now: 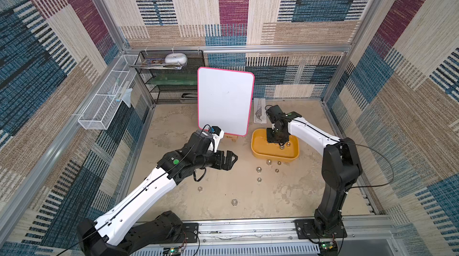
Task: Put the nuts on the desktop into the storage box
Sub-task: Place the nut in the storage box, then pick up the nut from the center of the board.
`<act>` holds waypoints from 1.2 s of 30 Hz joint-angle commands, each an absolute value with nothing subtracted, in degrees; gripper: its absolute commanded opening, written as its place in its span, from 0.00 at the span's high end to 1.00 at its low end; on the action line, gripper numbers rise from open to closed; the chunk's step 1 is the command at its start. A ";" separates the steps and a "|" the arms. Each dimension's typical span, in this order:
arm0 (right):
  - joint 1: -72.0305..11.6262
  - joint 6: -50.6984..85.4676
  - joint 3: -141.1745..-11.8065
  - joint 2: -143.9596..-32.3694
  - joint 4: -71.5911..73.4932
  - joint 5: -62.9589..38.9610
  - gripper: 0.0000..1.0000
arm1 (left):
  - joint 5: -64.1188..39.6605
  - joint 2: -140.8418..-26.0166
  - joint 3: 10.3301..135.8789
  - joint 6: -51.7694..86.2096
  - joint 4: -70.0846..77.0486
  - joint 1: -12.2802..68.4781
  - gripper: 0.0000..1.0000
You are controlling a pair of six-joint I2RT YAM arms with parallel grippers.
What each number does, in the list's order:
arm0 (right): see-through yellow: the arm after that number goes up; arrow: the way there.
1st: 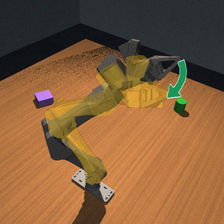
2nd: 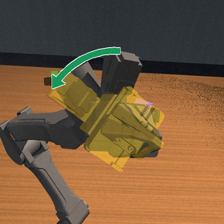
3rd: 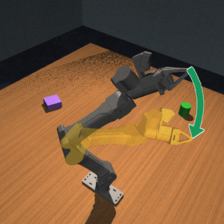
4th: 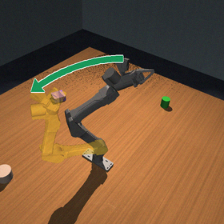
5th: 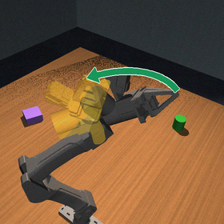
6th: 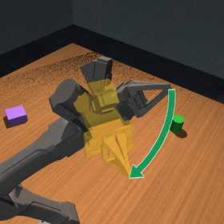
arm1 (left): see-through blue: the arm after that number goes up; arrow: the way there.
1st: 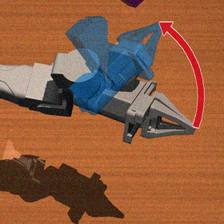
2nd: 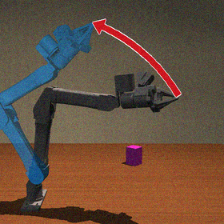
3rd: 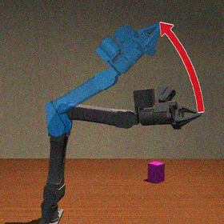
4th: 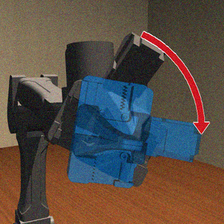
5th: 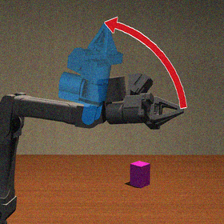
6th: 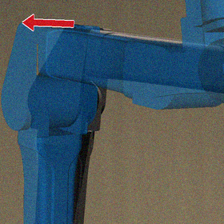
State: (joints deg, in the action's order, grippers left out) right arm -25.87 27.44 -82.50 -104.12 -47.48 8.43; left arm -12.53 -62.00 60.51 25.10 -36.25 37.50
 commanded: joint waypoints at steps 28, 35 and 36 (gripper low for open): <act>-48.47 45.21 -61.82 -94.43 -43.91 3.28 0.61 | -14.18 -55.93 55.18 27.32 -37.88 37.44 0.00; -50.41 45.88 -60.74 -96.62 -42.32 2.29 0.61 | -14.79 -53.83 53.80 28.04 -38.59 37.44 0.00; -50.45 45.81 -60.66 -96.96 -42.20 2.25 0.61 | -14.98 -53.69 53.69 28.13 -38.59 37.44 0.00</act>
